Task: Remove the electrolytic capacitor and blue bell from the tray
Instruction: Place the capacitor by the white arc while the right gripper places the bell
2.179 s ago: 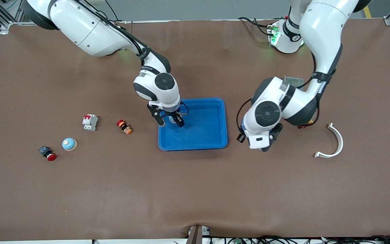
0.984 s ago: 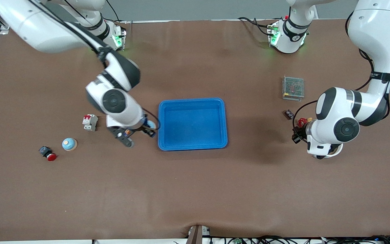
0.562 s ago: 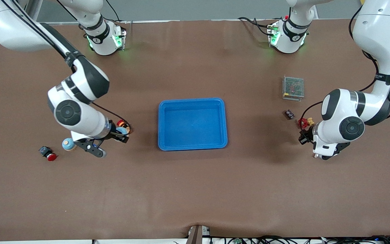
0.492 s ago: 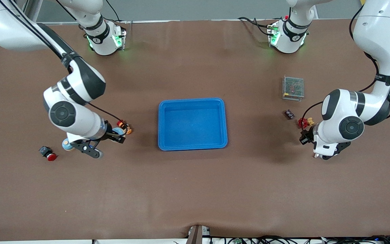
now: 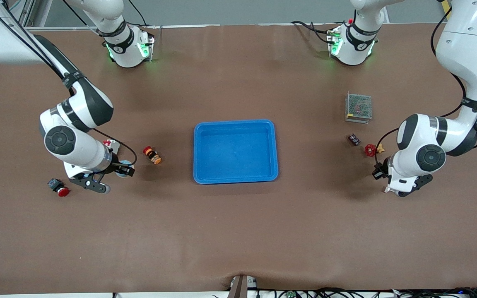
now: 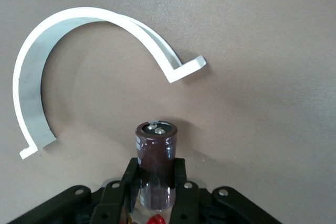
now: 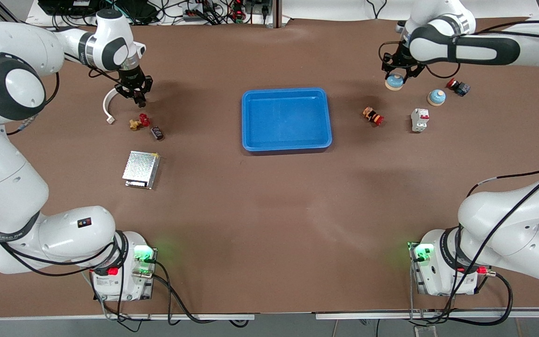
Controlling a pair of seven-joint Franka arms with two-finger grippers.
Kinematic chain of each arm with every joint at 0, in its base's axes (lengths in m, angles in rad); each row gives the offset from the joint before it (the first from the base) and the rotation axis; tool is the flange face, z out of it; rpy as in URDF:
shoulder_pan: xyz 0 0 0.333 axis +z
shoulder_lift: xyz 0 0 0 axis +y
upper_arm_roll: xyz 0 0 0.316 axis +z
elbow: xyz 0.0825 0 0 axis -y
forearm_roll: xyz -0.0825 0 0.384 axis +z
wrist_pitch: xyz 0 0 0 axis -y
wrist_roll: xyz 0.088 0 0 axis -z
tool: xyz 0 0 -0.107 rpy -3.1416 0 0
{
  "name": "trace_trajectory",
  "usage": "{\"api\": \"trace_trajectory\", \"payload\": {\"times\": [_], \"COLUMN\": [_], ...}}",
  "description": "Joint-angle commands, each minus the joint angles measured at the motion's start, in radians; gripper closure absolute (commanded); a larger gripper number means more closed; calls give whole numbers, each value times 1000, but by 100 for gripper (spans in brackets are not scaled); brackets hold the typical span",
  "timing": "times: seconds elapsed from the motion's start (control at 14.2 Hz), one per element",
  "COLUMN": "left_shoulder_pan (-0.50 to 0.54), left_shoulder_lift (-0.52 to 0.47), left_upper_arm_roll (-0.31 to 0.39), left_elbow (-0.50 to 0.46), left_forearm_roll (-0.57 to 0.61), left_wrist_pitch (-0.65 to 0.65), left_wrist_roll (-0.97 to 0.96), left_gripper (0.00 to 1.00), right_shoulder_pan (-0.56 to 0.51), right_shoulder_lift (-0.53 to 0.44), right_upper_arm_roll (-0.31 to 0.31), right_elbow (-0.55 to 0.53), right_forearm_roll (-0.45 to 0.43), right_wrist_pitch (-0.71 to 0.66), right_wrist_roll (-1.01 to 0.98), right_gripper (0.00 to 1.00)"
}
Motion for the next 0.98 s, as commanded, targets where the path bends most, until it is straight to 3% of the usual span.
{"api": "trace_trajectory", "payload": {"times": [0.0,0.21,0.35,0.42,0.56,0.63,0.91], "left_shoulder_pan": [23,25,25,25,25,25,22], "left_shoulder_lift": [10,24,32,32,29,27,11], "left_upper_arm_roll": [-8,-7,-7,-7,-7,-7,-8], "left_elbow": [-7,-5,-2,0,7,7,30], "left_forearm_roll": [29,31,31,31,31,31,31], "left_wrist_pitch": [12,20,20,20,20,20,14], "left_wrist_roll": [22,22,26,31,34,43,71], "left_gripper": [100,100,80,67,11,0,0], "right_shoulder_pan": [-61,-70,-59,-47,-16,-1,40], "right_shoulder_lift": [-25,-17,-11,-6,-5,-2,12], "right_upper_arm_roll": [15,13,-11,-29,-80,-101,-172], "right_elbow": [-68,-79,-79,-80,-82,-86,-102], "right_forearm_roll": [-55,-78,-98,-103,-124,-137,-138], "right_wrist_pitch": [60,75,77,95,135,156,244], "right_wrist_roll": [-33,-35,-35,-35,-35,-35,-33], "right_gripper": [100,100,100,100,100,100,100]}}
